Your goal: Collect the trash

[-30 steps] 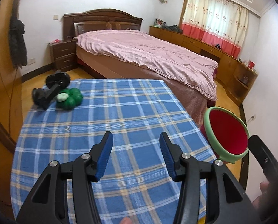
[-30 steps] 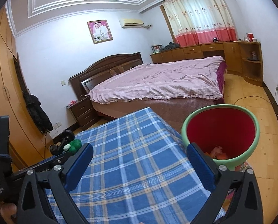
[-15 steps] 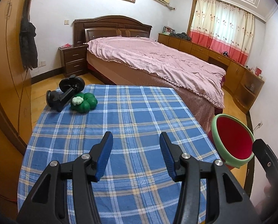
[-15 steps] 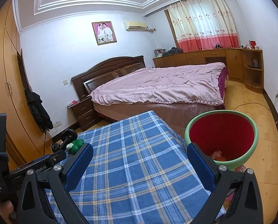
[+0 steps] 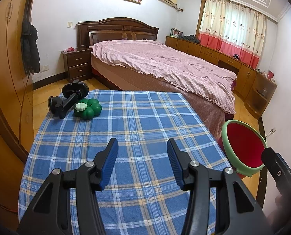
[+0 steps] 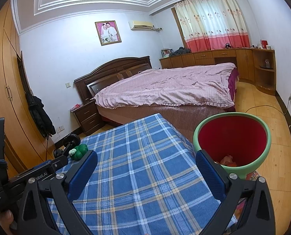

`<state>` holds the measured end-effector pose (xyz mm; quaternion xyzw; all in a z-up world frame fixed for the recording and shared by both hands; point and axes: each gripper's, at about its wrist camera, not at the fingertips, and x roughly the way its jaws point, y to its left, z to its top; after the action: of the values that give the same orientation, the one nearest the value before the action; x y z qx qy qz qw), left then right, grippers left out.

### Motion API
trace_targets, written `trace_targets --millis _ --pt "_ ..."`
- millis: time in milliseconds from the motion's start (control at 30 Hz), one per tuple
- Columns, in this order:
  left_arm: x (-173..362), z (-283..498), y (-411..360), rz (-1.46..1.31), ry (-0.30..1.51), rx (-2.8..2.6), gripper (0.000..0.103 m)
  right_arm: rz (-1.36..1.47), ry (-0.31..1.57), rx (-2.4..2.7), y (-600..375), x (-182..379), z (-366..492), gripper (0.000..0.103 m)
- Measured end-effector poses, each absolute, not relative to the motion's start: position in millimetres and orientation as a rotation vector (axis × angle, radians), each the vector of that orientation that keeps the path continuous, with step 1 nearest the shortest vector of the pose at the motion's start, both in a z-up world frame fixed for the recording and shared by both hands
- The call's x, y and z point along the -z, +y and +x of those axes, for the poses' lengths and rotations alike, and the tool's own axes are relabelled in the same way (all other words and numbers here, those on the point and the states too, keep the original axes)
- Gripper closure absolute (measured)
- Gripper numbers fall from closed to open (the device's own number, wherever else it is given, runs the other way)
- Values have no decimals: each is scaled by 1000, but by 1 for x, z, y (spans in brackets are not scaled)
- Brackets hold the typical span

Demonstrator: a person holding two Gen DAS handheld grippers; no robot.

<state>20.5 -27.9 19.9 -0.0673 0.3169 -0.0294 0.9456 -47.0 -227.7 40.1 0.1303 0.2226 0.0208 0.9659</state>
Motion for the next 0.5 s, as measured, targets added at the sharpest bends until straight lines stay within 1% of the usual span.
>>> trace_targets --millis 500 --pt "-21 20 -29 -136 644 60 51 264 450 -42 -228 -40 -47 1"
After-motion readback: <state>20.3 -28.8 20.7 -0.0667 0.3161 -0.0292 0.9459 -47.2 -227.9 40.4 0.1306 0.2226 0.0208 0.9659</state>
